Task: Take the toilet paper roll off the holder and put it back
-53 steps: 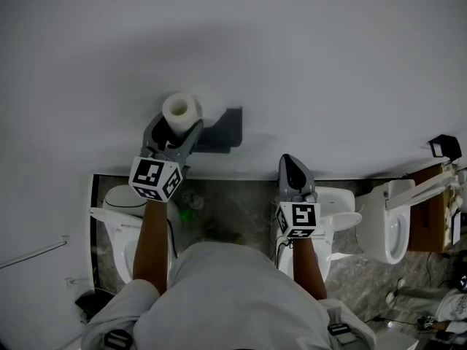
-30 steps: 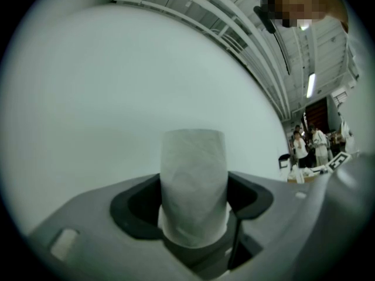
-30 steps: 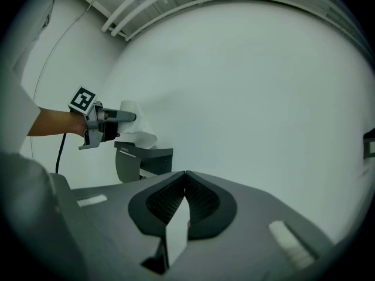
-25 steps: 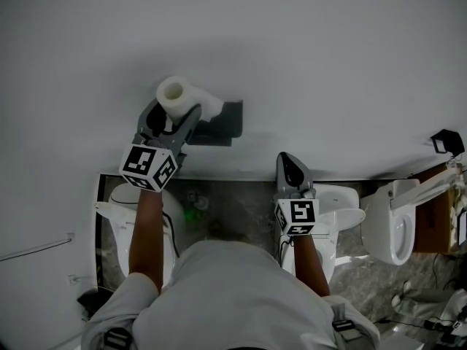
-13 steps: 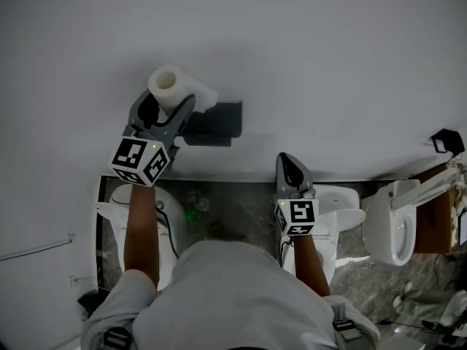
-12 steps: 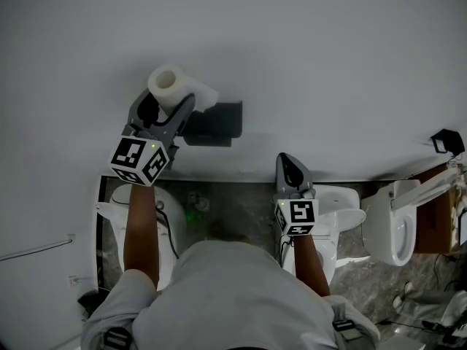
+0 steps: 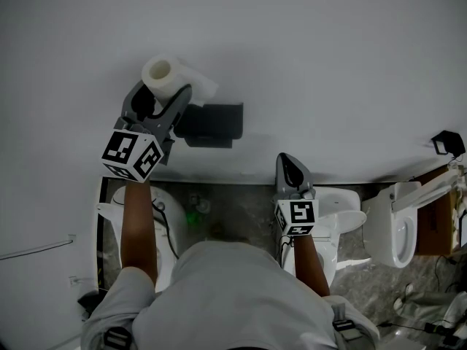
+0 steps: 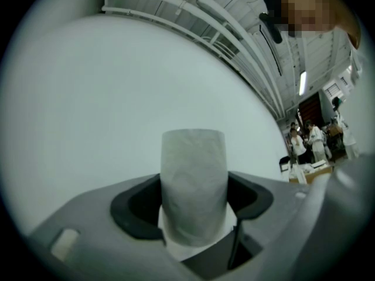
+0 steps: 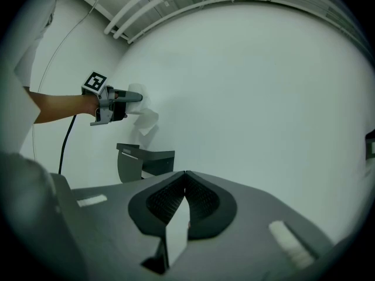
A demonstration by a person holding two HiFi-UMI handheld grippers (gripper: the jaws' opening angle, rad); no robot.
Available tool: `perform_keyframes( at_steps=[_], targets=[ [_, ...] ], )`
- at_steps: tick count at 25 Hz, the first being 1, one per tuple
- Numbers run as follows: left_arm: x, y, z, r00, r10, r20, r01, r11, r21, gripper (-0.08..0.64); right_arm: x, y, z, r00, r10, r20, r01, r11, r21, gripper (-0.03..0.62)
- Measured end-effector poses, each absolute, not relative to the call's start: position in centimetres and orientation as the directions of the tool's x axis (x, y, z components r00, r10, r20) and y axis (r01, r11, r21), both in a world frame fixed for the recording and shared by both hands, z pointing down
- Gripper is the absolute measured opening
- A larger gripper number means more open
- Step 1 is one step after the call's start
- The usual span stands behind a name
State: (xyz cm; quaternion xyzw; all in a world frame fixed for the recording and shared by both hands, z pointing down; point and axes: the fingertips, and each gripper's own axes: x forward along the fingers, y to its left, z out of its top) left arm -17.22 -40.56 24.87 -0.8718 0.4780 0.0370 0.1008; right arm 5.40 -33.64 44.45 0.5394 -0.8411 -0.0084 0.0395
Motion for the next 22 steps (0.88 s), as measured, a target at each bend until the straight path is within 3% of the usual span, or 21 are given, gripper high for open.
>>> perform_keyframes(
  at_steps=[22],
  targets=[
    [-17.0, -39.8, 22.2, 0.552, -0.809, -0.200, -0.833, -0.529, -0.161, 0.318, 5.9, -33.1, 44.4, -0.417, -0.908, 0.043, -0.906, 0.419, 0.063, -0.002]
  ],
)
